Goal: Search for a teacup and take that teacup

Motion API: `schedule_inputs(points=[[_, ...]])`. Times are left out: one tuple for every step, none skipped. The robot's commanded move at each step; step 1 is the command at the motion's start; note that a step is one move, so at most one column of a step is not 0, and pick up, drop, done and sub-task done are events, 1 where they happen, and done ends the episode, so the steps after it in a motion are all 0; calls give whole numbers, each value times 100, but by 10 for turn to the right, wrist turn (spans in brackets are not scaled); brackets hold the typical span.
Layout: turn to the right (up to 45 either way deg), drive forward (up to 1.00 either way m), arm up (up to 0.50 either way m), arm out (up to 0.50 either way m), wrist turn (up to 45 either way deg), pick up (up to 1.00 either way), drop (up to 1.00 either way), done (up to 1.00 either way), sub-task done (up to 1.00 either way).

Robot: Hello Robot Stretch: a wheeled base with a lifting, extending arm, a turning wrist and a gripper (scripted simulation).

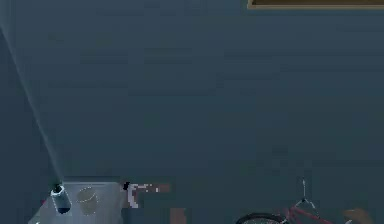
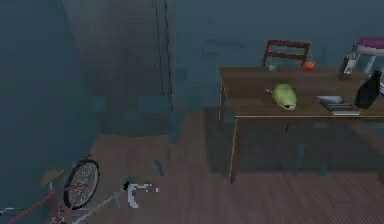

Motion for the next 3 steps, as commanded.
schedule_inputs(points=[[-450,0,0,0,0,0,0,0,0],[-450,0,0,0,0,0,0,0,0],[-450,0,0,0,0,0,0,0,0]])
